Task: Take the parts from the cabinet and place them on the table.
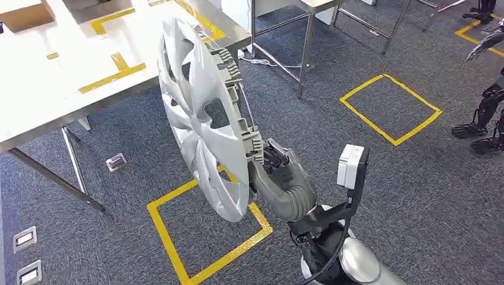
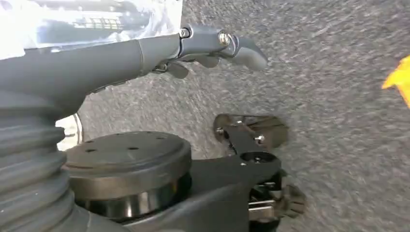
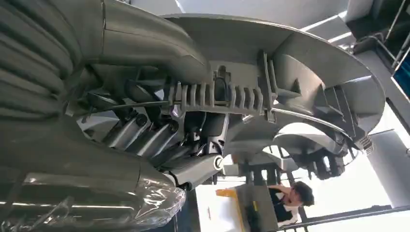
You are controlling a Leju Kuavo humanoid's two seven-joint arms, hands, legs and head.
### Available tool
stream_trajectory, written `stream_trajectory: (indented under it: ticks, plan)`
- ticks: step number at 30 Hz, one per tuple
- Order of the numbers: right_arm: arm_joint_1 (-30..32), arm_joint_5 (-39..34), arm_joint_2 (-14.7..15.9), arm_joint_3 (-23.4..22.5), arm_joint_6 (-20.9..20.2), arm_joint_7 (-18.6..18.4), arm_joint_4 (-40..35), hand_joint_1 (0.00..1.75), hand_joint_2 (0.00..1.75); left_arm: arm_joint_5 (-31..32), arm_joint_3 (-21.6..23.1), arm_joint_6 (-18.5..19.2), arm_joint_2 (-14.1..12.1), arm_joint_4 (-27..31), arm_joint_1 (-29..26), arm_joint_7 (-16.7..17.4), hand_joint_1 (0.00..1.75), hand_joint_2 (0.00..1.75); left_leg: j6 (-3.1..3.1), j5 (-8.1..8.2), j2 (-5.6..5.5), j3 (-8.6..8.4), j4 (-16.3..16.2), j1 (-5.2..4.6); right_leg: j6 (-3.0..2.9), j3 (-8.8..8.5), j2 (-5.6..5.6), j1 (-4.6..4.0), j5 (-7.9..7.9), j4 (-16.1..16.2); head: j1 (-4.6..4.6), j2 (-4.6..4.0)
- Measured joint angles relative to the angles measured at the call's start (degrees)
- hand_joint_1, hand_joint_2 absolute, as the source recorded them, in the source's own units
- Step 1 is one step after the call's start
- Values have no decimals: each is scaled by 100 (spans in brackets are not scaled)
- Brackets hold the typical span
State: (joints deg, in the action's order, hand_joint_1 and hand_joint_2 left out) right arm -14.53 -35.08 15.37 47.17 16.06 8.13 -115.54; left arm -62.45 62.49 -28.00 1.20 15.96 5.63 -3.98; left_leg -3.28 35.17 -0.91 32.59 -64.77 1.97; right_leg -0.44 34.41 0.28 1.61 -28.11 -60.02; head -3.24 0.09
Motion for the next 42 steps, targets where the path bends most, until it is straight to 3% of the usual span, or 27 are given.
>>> stream_trajectory:
  ticks: [2, 3, 4, 7, 8, 9, 12, 14, 15, 17, 19, 20, 21, 23, 24, 26, 28, 29, 30, 32, 34, 35, 36, 38, 39, 40, 42]
  plan:
    - [-1, 13, 0, 0, 4, 2, 0, 175, 175, -2, 0, 0, 2, 0, -8, 0, 0, 175, 28, 237, 5, 592, -943, -21, -34, -92, -31, -40, -91, 1, 18, 0]
    - [0, 13, 0, 2, 6, 0, 0, 175, 175, -2, 0, 0, 2, 0, -26, 0, 0, 175, 56, 199, 6, 811, -1170, -30, -42, -157, -33, -67, -146, 1, 18, 0]
    - [0, 13, 0, 4, 7, -2, 0, 175, 175, -2, 0, 0, 2, 0, -39, 0, 0, 175, 93, 10, 6, 876, -1111, -46, -46, -234, -33, -87, -203, 1, 18, 0]
    - [0, 13, -2, 7, 9, -20, -2, 175, 175, -15, 0, 0, 0, 0, -37, 0, 0, 175, 273, -989, 7, 589, 77, -131, -27, -507, -34, -138, -393, 7, 35, 0]
    - [-1, 13, -7, 7, 9, -20, 9, 175, 175, -22, 0, 0, -15, -7, -39, 0, 0, 175, 332, -905, 33, 547, 68, -172, -3, -535, -49, -137, -437, 47, 15, 0]
    - [-8, 13, -15, 13, 11, -20, 11, 175, 175, -33, 4, -4, -11, -7, -41, 0, 0, 175, 369, -936, 38, 497, 194, -223, 44, -556, -27, -131, -457, 54, 19, 2]
    - [-13, 48, -17, 4, 24, -15, 11, 175, 175, -35, 15, -7, -13, -7, -35, 0, 0, 175, 462, -797, 41, 354, 444, -259, 154, -577, -67, -96, -399, 107, 24, 0]
    - [-26, 57, -17, 2, 35, -24, 13, 175, 175, -33, 26, -15, -24, -7, -31, -11, 0, 175, 491, -755, 13, 165, 638, -192, 198, -372, -56, -99, -347, -270, 11, 0]
    - [-30, 57, -15, 2, 37, -26, 15, 175, 175, -35, 28, -18, -24, -7, -27, -18, 0, 175, 520, -727, 10, 126, 649, -188, 208, -107, -46, -98, -410, -646, -7, 0]
    - [-29, 61, -15, 7, 37, -24, 17, 175, 175, -35, 35, -9, -13, -7, -31, -18, 0, 175, 513, -635, 2, 50, 646, -192, 230, 487, -43, -95, -667, -1348, -15, 0]
    - [-28, 66, -15, 11, 37, -26, 22, 175, 175, -35, 42, -9, -11, -7, -37, -17, 0, 175, 510, -521, -15, -93, 645, -196, 241, 805, -43, -97, -719, -1484, -15, 0]
    - [-21, 66, -15, 11, 37, -31, 31, 175, 175, -35, 42, -9, -11, -7, -38, -17, 0, 175, 501, -452, -28, -201, 645, -195, 229, 795, -42, -99, -544, -1254, -22, 0]
    - [-14, 66, -15, 9, 39, -35, 33, 175, 175, -35, 42, -9, -11, -7, -36, -17, 0, 175, 491, -374, -35, -314, 645, -192, 212, 701, -42, -103, -230, -854, -24, 0]
    - [-13, 66, -15, 9, 39, -35, 37, 175, 175, -35, 46, -9, -7, -7, -42, -18, 0, 175, 446, -219, -38, -430, 648, -188, 153, 526, -37, -135, 615, 1, -35, 0]
    - [-19, 66, -15, 11, 37, -33, 46, 175, 175, -35, 50, -9, -7, -4, -35, -17, 0, 175, 405, -180, -54, -514, 633, -195, 114, 532, -22, -173, 419, -30, -4, 0]
    - [-20, 70, -15, 4, 35, -31, 39, 175, 175, -35, 66, -7, 4, -2, -27, -18, 0, 175, 315, -147, -44, -564, 640, -182, -3, 505, -7, -195, 447, -22, -24, 0]
    - [-29, 72, -22, 9, 37, -35, 39, 175, 175, -35, 90, -9, 13, -2, -13, -17, 0, 175, 283, -177, -42, -580, 597, -194, -61, 380, -19, -155, 409, 54, -11, 2]
    - [-17, 72, -22, 4, 42, -39, 46, 175, 175, -35, 92, -9, 13, -2, -6, -17, 0, 175, 263, -186, -21, -482, 382, -189, -85, 293, -24, -138, 390, 116, -17, 0]
    - [-18, 72, -22, 7, 42, -42, 46, 175, 175, -35, 96, -9, 13, -2, 3, -17, 0, 175, 230, -124, -14, -265, 2, -181, -107, 228, -34, -131, 365, 156, 29, 0]
    - [-21, 90, -24, 7, 42, -37, 46, 175, 175, -39, 105, -9, 13, -2, -6, -15, 0, 175, 180, 234, -12, 239, -750, -161, -113, 144, -33, -119, 288, 172, 20, 0]
    - [-19, 96, -24, 11, 42, -35, 46, 175, 175, -46, 118, -9, 13, -2, -26, -15, 0, 175, 136, 416, -11, 536, -937, -127, -91, 29, -21, -106, 187, 172, 20, 0]
    - [-17, 96, -24, 11, 44, -37, 48, 175, 175, -46, 125, -9, 13, -2, -30, -15, 0, 175, 116, 305, -8, 556, -775, -109, -74, -50, -19, -94, 131, 171, 24, 0]
    - [-12, 96, -24, 11, 44, -42, 50, 175, 175, -48, 129, -11, 13, -2, -30, -15, 0, 175, 100, 38, -1, 500, -455, -91, -52, -138, -19, -83, 69, 171, 24, 0]
    - [-6, 96, -24, 13, 48, -46, 55, 175, 175, -52, 133, -13, 15, -2, -40, -18, 0, 175, 69, -888, 26, 341, 438, -28, 21, -274, -27, -76, -66, 172, 31, 0]
    - [-15, 96, -26, 15, 48, -46, 63, 175, 175, -53, 135, -11, 15, -4, -40, -15, 0, 175, 95, -808, 48, 373, 534, -52, 66, -320, -18, -82, -109, 116, 63, 0]
    - [-23, 98, -26, 11, 48, -39, 61, 175, 175, -53, 138, -9, 17, -4, -40, -17, 0, 175, 188, -780, 36, 354, 526, -83, 114, -300, -4, -82, -134, 141, 55, 0]
    - [-17, 98, -26, 9, 50, -37, 59, 175, 175, -59, 138, -18, 15, -4, -55, -15, 0, 175, 289, -797, 35, 313, 535, -113, 175, -359, -6, -62, -152, 151, 57, 0]
